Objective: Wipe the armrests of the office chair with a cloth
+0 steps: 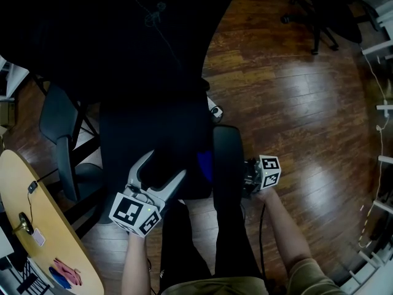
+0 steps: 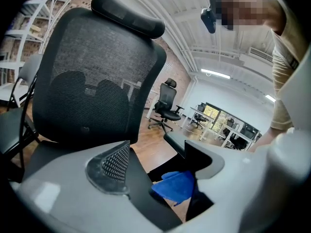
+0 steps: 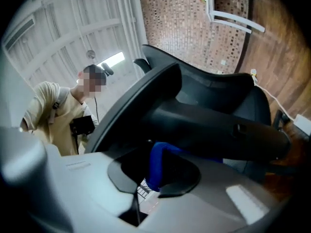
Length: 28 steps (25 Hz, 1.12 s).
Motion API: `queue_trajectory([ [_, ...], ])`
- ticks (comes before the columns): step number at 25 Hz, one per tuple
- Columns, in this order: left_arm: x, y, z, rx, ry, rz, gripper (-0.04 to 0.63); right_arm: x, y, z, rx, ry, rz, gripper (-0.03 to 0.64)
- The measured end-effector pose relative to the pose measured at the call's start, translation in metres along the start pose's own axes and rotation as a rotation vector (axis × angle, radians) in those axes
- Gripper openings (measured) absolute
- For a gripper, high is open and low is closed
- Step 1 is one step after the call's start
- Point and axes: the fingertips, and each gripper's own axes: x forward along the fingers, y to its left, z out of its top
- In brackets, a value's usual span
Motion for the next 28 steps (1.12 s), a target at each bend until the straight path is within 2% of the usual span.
queue_trajectory([
  [2,-0.001,-0.004,0.002,0.003,0.001,-0.002,0.347,-0.003,0.004,0.003,-0.007,0.009,-0.009,0.025],
  [4,-0.002,-0.009,0.006,0.006,0.003,-0.005,0.347,-0.014,0.002,0.005,0.008,0.012,-0.069,0.026],
  [6,-0.007,-0.015,0.013,0.009,0.002,-0.006,0.347,-0.033,-0.004,0.006,0.027,0.024,-0.180,0.029],
  [8,-0.015,-0.021,0.025,0.009,-0.005,0.001,0.347,-0.058,-0.006,0.013,0.019,0.057,-0.330,0.029],
  [11,-0.031,-0.032,0.050,0.007,-0.023,0.024,0.347,-0.089,0.015,0.045,-0.079,0.111,-0.557,0.029],
  [14,-0.051,-0.041,0.082,0.020,-0.050,0.066,0.347,-0.091,0.059,0.105,-0.252,0.120,-0.702,0.029],
  [17,-0.064,-0.044,0.126,0.058,-0.121,0.114,0.347,-0.061,0.109,0.179,-0.454,0.102,-0.759,0.029],
  [20,-0.088,-0.058,0.174,0.099,-0.195,0.141,0.347,-0.015,0.171,0.230,-0.599,0.039,-0.769,0.031],
  [24,-0.135,-0.070,0.235,0.165,-0.302,0.201,0.347,0.059,0.244,0.269,-0.744,-0.064,-0.726,0.031],
  [26,-0.163,-0.071,0.262,0.175,-0.363,0.249,0.347,0.094,0.269,0.281,-0.805,-0.079,-0.713,0.031],
  [28,-0.191,-0.072,0.281,0.182,-0.418,0.302,0.347,0.119,0.282,0.285,-0.866,-0.056,-0.743,0.031],
])
